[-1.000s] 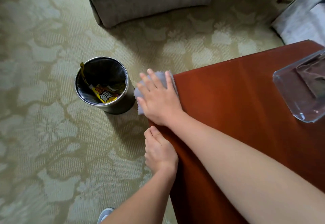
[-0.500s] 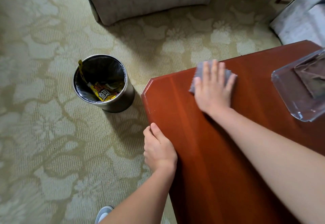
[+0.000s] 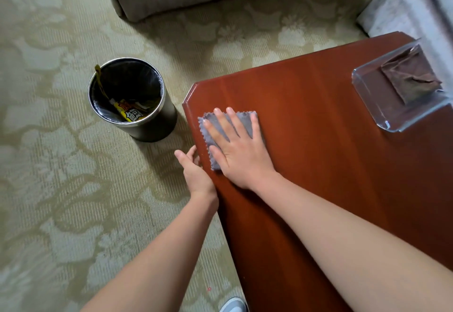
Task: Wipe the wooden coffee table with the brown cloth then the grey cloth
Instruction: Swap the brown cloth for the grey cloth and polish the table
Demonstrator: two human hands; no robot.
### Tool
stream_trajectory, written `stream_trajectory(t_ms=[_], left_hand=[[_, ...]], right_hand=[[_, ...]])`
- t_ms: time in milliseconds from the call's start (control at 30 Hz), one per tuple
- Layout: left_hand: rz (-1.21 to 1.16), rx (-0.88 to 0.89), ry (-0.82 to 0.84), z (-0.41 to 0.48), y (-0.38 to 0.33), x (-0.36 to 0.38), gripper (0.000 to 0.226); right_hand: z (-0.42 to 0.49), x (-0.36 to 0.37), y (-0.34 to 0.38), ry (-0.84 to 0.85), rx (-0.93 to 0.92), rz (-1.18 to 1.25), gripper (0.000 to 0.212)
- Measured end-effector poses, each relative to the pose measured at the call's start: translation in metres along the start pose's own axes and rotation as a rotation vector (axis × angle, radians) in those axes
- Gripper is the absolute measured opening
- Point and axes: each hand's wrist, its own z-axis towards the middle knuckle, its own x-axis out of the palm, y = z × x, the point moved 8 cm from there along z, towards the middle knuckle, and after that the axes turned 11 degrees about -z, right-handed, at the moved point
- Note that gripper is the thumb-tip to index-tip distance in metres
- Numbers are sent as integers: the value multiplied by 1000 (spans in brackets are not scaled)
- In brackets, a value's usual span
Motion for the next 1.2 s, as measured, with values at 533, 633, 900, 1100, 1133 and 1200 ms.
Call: stream_trajectory(t_ms=[533,633,900,1100,1133,1200], left_hand=[[299,-63,-48,2,3,7,78],[316,-21,-53,5,2,7,69],[357,80,-118,23,5,2,70],[427,151,-173,23,1,1,73],[431,159,-181,22,-1,1,72],[442,179,-187,18,-4,2,71]], right_hand=[[-209,36,21,145,204,31,69],[-140,23,8,110,203,41,64],[30,8,-69,91,274,117,63],[-15,22,-121,92,432,135,63],[-47,26,-121,82,461,117,63],[-122,36,-115,78,554,116,63]])
